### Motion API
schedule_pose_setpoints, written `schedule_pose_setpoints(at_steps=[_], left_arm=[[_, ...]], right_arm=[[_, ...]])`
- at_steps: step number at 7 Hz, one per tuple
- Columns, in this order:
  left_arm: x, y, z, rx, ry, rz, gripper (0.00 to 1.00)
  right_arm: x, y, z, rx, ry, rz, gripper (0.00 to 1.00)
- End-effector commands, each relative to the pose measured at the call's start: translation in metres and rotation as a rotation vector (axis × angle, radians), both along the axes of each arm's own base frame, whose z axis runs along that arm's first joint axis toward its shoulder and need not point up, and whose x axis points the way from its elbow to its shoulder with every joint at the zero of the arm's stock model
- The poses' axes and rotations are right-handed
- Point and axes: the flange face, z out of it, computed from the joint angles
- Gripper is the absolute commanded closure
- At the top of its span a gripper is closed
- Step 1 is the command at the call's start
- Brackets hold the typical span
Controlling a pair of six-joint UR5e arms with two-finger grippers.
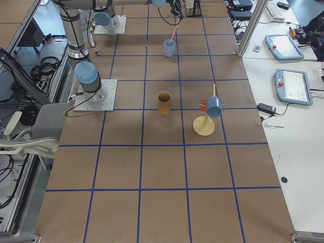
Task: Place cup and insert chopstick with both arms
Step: 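Carry the pink chopstick over the blue cup and lower it in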
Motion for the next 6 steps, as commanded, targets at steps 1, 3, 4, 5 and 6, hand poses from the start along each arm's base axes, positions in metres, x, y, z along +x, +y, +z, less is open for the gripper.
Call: schedule_pose_setpoints(at_steps=[1,3,4,5,6], left_arm=[[0.001,0.000,-0.001,0.002,-0.001,0.002,0.00],[0.000,0.000,-0.001,0.001,-0.001,0.002,0.00],[0.001,0.000,-0.001,0.001,-0.001,0.003,0.00],[0.000,0.000,-0.001,0.002,-0.001,0.002,0.00],[0.001,-0.001,-0.001,0.002,-0.001,0.003,0.00]], right_arm=[[0.003,0.004,-0.005,0.006,0.001,0.001,1.00],[0.002,0.003,-0.011,0.008,-0.002,-0.020,0.01],[0.001,0.004,-0.010,0.009,-0.004,-0.018,0.00],[0.002,0.004,-0.005,0.003,-0.014,-0.014,0.00],[-0.006,-0.004,0.001,-0.003,-0.018,-0.024,0.00]])
